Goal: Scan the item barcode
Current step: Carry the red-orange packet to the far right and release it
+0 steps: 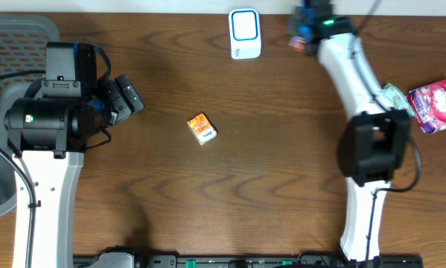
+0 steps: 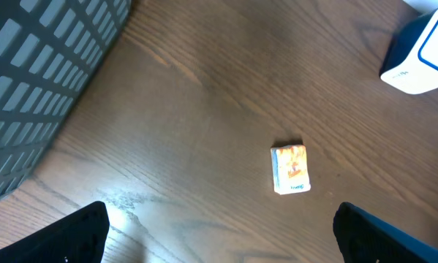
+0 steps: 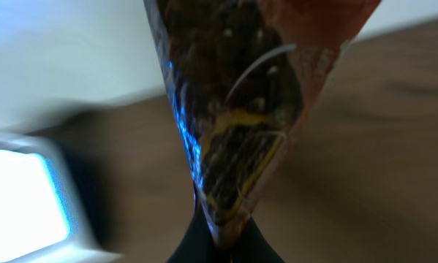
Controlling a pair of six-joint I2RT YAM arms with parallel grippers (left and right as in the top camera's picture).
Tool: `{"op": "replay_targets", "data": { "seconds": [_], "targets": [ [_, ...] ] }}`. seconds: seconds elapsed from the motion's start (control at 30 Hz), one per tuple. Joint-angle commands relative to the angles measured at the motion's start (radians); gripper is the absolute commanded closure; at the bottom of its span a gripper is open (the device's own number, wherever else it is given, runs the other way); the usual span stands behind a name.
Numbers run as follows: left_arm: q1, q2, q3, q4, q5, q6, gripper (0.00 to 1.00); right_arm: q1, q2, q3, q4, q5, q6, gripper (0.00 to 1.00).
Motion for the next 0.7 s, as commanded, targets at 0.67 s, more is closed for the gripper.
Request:
{"op": "replay_targets", "data": {
  "seconds": [0.67],
  "targets": [
    [0.003, 0.004, 0.004, -0.003, -0.013, 0.014, 0.02, -0.480, -0.026, 0.010, -0.372, 0.009, -0.506, 0.99]
  ]
}}
